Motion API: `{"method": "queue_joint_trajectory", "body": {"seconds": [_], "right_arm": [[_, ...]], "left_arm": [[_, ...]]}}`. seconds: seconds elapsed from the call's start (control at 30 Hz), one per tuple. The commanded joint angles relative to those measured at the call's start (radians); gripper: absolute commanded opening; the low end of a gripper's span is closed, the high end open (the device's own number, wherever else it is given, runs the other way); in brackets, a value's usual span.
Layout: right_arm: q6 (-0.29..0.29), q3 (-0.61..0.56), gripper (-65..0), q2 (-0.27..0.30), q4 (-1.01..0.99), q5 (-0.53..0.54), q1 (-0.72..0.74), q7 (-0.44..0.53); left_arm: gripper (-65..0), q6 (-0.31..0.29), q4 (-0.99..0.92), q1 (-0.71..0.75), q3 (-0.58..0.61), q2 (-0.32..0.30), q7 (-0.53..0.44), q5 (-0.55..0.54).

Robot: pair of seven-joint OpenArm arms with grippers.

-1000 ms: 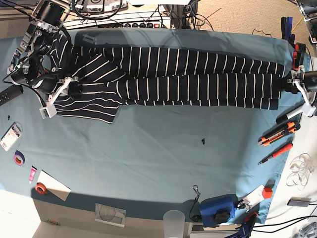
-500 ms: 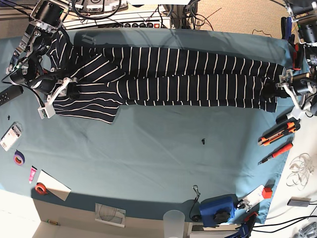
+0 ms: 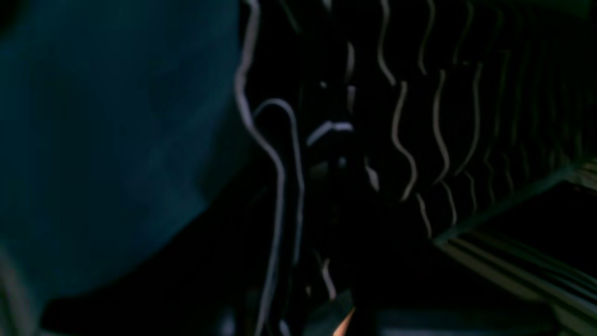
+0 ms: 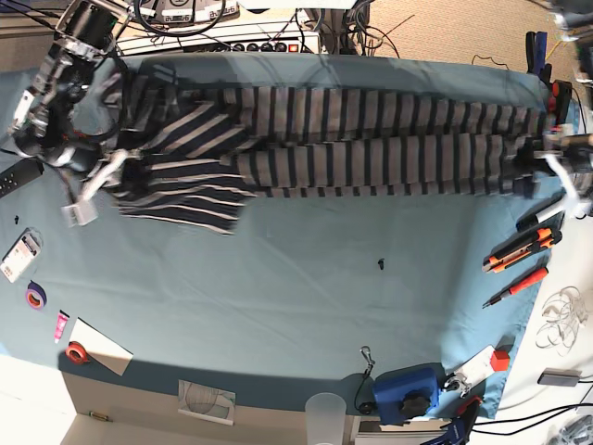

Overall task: Layout the t-shirt on the table in an organized manner, then fold the t-shirt properly
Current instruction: 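Fold the strip's end with the left gripper toward the right gripper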

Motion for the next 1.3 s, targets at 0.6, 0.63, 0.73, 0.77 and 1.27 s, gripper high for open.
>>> {"method": "queue_joint_trajectory", "body": {"seconds": [0.6, 0.63, 0.73, 0.77, 1.27], "right_arm": [[0.021, 0.301, -45.9, 0.018, 0.018, 0.085, 0.012, -0.017], [0.021, 0.301, -45.9, 0.018, 0.018, 0.1, 0.012, -0.017], [0.021, 0.301, -45.9, 0.018, 0.018, 0.118, 0.012, -0.017], [0.021, 0.301, -45.9, 0.017, 0.018, 0.117, 0.012, -0.017], [0.024, 0.301, -45.9, -0.011, 0.018, 0.143, 0.012, -0.017]], "left_arm": [[-65.0, 0.024, 0.751, 0.223, -0.008, 0.001, -0.102, 0.134], [-65.0, 0.048, 0.82, 0.243, -0.008, 0.027, -0.146, 0.184], [-65.0, 0.099, 0.971, 0.261, -0.008, 0.106, -0.241, 0.303], [-65.0, 0.114, 0.996, 0.261, -0.008, 0.125, -0.262, 0.33], [-65.0, 0.198, 1.004, 0.273, 0.349, 0.229, -0.287, 0.606]]}}
